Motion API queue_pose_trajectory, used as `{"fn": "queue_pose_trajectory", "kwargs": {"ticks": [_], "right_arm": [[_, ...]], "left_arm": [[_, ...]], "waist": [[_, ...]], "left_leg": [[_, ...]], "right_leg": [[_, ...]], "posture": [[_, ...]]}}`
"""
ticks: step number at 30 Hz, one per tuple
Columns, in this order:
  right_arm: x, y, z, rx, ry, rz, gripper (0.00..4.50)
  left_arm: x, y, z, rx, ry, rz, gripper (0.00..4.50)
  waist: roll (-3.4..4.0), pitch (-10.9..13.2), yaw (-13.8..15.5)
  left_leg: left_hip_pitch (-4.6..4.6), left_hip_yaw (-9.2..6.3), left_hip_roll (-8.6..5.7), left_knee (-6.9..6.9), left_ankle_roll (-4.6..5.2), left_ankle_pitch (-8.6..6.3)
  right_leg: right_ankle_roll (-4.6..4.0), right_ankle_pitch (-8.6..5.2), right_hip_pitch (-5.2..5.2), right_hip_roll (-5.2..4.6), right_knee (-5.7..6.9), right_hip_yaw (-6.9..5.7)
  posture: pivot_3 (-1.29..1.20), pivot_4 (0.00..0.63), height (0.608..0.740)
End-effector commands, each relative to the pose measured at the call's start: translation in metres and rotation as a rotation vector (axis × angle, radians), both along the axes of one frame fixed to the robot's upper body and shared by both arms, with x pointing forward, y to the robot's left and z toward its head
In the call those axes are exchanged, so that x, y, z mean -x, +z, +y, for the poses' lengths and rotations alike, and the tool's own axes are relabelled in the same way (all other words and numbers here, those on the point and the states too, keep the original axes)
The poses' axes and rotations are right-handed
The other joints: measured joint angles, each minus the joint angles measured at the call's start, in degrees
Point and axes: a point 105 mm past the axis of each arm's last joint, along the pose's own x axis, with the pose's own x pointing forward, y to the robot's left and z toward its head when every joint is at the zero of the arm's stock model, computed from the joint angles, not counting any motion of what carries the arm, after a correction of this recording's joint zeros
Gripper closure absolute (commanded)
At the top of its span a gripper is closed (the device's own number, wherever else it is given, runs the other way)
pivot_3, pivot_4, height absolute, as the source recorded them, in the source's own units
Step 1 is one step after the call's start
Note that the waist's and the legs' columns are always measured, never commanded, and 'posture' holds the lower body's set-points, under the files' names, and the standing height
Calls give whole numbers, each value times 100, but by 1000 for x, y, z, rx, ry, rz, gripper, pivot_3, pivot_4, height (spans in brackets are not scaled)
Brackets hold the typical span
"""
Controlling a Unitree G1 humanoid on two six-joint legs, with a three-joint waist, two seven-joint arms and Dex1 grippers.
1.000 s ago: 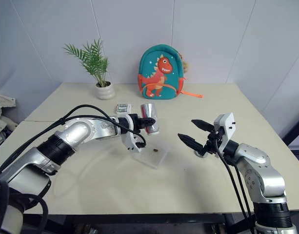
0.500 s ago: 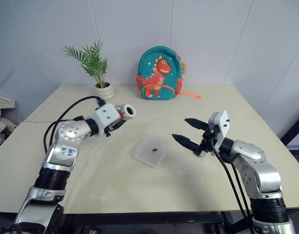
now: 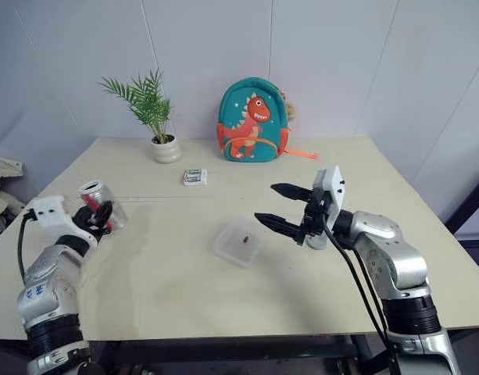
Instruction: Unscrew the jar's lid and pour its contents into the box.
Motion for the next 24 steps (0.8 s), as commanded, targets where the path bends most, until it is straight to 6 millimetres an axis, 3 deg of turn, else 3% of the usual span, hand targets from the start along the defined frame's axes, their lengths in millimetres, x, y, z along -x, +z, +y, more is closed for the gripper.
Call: {"fn": "queue_pose_trajectory", "kwargs": {"ticks": [1,4,7,13,18,24], "right_arm": [[4,11,2,-2,26,-51,15],[4,9,4,6,35,-51,15],[7,6,9,21,64,-53,15],[15,-8,15,134,133,-74,15],[15,-7,15,144,145,-84,15],[16,-6,16,147,154,-88,0]], "left_arm": [[6,0,17,-17,39,-42,2618],[6,-13,22,-62,47,-25,2618],[9,-13,22,-118,64,-91,2618],[2,-25,16,-174,18,-55,2618],[7,-26,17,-191,0,-74,2618],[15,-29,23,-181,21,-74,727]], "waist": [[0,0,2],[0,0,-4],[-1,0,-3],[-1,0,-18],[-1,0,-20],[-1,0,-15]], "left_leg": [[-2,-1,0,0,0,0],[-7,1,0,-4,0,0],[-8,1,0,-9,-1,-1],[-8,2,1,-9,-1,-2],[-8,4,3,-11,-1,-2],[-8,4,4,-13,-1,-2]], "right_leg": [[0,1,0,0,-5,-1],[2,5,-1,-1,-18,-1],[2,5,-2,-1,-23,-1],[1,6,-2,0,-24,-2],[1,7,-4,0,-25,-2],[0,7,-4,-1,-28,-2]], "posture": [[0,150,740],[0,150,740],[0,150,740],[0,150,740],[0,150,740],[0,150,740]]}}
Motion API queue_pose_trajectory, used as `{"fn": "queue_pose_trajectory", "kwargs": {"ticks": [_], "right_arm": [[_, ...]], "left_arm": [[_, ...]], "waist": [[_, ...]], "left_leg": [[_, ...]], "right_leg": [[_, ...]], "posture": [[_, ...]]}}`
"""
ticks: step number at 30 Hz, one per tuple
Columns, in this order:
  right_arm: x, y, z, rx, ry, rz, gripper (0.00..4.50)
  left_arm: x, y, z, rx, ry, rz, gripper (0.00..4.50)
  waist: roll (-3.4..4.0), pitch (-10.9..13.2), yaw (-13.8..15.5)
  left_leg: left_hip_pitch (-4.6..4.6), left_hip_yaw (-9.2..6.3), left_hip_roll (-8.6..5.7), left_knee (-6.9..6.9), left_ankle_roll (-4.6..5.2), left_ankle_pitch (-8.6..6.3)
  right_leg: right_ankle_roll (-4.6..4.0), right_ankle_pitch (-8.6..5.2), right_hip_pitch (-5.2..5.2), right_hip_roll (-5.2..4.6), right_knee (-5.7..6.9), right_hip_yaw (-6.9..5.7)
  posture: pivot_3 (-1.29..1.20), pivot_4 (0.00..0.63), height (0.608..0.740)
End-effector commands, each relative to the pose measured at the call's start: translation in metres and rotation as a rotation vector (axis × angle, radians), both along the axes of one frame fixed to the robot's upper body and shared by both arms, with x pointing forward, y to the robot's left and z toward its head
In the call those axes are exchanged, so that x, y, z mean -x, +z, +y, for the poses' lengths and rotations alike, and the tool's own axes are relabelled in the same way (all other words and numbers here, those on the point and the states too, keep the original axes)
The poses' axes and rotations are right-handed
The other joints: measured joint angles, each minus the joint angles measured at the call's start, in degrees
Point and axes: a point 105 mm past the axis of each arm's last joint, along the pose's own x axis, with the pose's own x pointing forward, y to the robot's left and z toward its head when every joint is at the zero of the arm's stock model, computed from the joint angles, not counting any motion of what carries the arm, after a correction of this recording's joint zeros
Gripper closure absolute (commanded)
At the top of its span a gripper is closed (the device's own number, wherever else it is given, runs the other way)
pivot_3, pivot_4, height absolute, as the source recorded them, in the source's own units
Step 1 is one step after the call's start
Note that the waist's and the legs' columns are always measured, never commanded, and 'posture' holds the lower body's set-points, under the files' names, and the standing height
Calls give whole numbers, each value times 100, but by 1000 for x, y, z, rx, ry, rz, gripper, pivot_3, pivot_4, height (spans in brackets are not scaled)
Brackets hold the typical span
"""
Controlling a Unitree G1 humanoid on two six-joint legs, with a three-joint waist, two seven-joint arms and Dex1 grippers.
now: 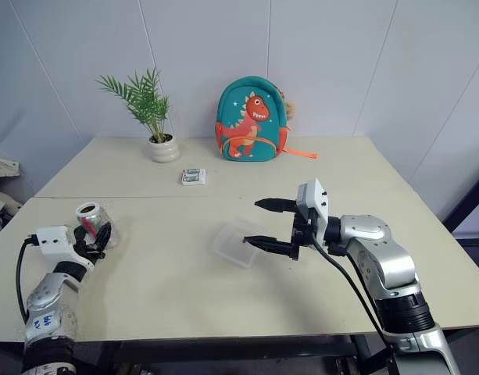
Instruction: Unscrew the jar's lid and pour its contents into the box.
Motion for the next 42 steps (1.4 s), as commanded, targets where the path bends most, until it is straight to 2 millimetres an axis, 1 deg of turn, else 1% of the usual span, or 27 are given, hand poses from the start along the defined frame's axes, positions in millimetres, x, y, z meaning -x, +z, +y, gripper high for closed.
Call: {"fn": "queue_pose_trajectory", "kwargs": {"ticks": [1,2,3,7,11,15,17,18,19,21,22,23,25,26,27,29,32,35,37,40,42], "right_arm": [[3,11,-1,-2,9,-51,0],[3,11,0,-2,10,-50,0],[3,11,0,-2,12,-49,0],[4,12,0,-4,16,-48,0],[5,11,-1,-5,14,-45,0],[6,9,-4,-2,6,-41,0],[7,8,-6,2,1,-40,0],[7,8,-8,4,-2,-40,0],[7,7,-10,11,-5,-37,0],[9,6,-15,27,-6,-22,0],[9,6,-17,32,-4,-14,0],[9,5,-19,39,-3,-11,0],[9,4,-22,60,-3,-8,0],[8,3,-23,69,-4,-8,0],[8,2,-24,80,-6,-8,0],[7,1,-27,99,-9,-8,0],[6,-1,-34,135,-14,-15,0],[0,-2,-44,153,-42,-22,0],[0,-3,-49,172,-53,-31,0],[4,-7,-50,172,-60,-17,0],[8,-10,-50,171,-62,-8,0]], "left_arm": [[8,18,7,-39,17,-59,416],[9,18,7,-46,18,-58,101],[11,19,7,-51,18,-60,39],[22,24,2,-107,6,-53,39],[38,24,-4,-138,-13,-22,39],[60,25,-12,-204,-47,18,39],[74,30,-12,-239,-51,34,39],[81,32,-16,-282,-77,45,39],[87,36,-23,-324,-130,52,39],[99,45,-46,-441,-307,60,39],[102,47,-53,-475,-363,64,39],[104,49,-59,-510,-413,71,39],[110,50,-76,-634,-578,95,39],[113,50,-82,-679,-637,103,39],[114,51,-85,-717,-685,109,39],[116,52,-88,-740,-765,129,39],[117,56,-88,-745,-829,146,39],[111,66,-87,-709,-835,124,39],[111,68,-86,-719,-852,124,39],[108,68,-82,-696,-832,123,39],[108,68,-85,-691,-838,121,39]], "waist": [[0,0,2],[0,0,1],[0,0,-2],[0,0,-5],[0,0,-3],[0,0,-5],[0,0,1],[0,0,1],[-1,0,-1],[-1,0,-1],[-1,0,0],[-1,0,5],[0,0,5],[0,0,1],[1,0,-2],[1,0,-5],[1,1,-36],[0,1,-29],[0,1,-40],[1,1,-40],[1,1,-40]], "left_leg": [[0,0,0,0,0,0],[0,0,1,0,0,0],[0,0,1,0,0,0],[0,2,4,-4,-1,0],[0,4,11,-20,-1,-1],[3,15,17,-52,-1,0],[5,20,19,-71,-1,-1],[4,21,21,-76,-1,0],[4,21,25,-78,-1,-1],[5,27,32,-86,-6,-4],[5,29,35,-89,-7,-4],[8,32,39,-92,-8,-5],[9,33,40,-92,-8,-5],[10,37,43,-91,-8,-5],[11,44,45,-92,-8,-5],[20,62,47,-95,-7,-5],[26,79,53,-98,-3,-7],[33,84,57,-101,-1,-9],[36,85,58,-101,0,-9],[39,88,57,-101,1,-10],[41,88,60,-102,1,-10]], "right_leg": [[-1,0,0,0,0,-1],[-1,1,0,0,0,-1],[-2,1,0,0,0,-1],[-4,2,0,1,-8,-1],[-10,6,0,2,-27,-3],[-14,12,-3,2,-53,-3],[-16,11,-5,1,-64,-3],[-20,9,-7,2,-66,-4],[-21,9,-8,3,-70,-5],[-32,4,-10,6,-76,-6],[-39,2,-11,6,-80,-8],[-69,-12,-11,7,-83,-10],[-129,-43,-10,6,-86,-10],[-133,-42,-10,9,-88,-8],[-136,-41,-10,11,-90,-5],[-140,-39,-9,11,-95,6],[-140,-38,-9,15,-97,20],[-140,-38,-9,22,-96,23],[-138,-36,-8,25,-92,24],[-128,-32,-9,26,-88,28],[-114,-25,-9,29,-86,28]], "posture": [[0,150,740],[0,150,740],[0,150,740],[0,150,740],[0,150,740],[0,150,740],[0,150,740],[0,150,740],[0,150,740],[0,150,740],[0,150,740],[0,150,740],[0,150,740],[0,150,740],[0,150,740],[0,150,740],[0,150,740],[0,150,740],[0,150,740],[0,150,740],[0,150,740]]}}
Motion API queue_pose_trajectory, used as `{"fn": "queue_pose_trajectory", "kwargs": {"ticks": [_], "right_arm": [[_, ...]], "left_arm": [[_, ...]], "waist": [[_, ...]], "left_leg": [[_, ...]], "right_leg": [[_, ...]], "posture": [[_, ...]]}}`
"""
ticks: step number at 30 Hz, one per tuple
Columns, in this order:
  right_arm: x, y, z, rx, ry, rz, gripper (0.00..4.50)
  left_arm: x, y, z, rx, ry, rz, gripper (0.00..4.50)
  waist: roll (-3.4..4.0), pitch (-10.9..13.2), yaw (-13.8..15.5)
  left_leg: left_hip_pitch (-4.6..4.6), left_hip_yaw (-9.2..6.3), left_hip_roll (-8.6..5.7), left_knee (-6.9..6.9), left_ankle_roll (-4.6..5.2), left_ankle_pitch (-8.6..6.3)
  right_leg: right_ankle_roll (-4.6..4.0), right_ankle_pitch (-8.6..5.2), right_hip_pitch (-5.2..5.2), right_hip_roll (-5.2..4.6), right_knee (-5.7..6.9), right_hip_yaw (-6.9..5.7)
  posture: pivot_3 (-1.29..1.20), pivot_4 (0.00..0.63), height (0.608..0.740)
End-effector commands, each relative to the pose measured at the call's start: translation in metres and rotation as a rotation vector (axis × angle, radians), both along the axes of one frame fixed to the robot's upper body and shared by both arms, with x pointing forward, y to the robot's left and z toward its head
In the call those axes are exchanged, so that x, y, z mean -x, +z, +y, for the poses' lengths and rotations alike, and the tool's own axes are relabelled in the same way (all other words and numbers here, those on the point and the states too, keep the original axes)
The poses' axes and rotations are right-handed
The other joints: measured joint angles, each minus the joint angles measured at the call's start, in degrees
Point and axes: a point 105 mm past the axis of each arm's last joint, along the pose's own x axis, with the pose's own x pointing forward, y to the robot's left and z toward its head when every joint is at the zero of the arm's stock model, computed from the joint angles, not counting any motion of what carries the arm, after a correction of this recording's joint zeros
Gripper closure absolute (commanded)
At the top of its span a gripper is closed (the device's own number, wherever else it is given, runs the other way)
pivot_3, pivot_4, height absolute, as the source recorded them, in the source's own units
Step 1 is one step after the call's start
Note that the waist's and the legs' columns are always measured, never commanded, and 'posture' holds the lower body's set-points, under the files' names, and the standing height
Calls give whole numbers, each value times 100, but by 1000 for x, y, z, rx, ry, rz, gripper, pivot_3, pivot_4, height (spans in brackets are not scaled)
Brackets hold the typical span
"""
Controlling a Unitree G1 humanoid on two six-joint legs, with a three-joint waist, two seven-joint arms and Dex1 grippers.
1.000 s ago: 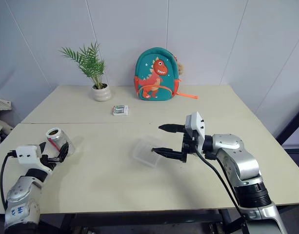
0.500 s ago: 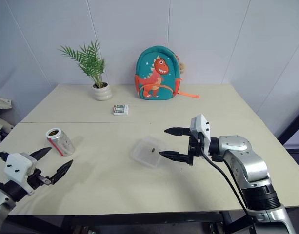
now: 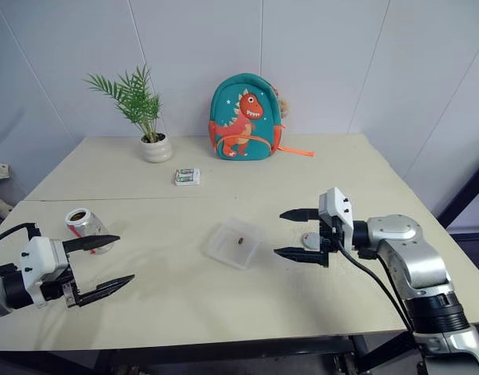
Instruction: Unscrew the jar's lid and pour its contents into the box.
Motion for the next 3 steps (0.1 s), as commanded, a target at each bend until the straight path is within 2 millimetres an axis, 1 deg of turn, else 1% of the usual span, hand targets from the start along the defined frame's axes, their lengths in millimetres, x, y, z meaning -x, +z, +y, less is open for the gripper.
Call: {"fn": "queue_pose_trajectory", "kwargs": {"ticks": [1,3], "right_arm": [[9,8,-1,-9,3,-37,0],[7,8,-1,-21,-16,-40,0]], "left_arm": [[1,8,-3,18,-12,-26,39],[2,7,-5,17,-16,-25,39]], "waist": [[0,0,-1],[0,0,-2]], "left_leg": [[2,0,2,1,-1,-1],[2,0,2,1,-1,-1]], "right_leg": [[6,3,0,2,1,0],[7,3,0,2,2,0]], "posture": [[0,150,740],[0,150,740]]}}
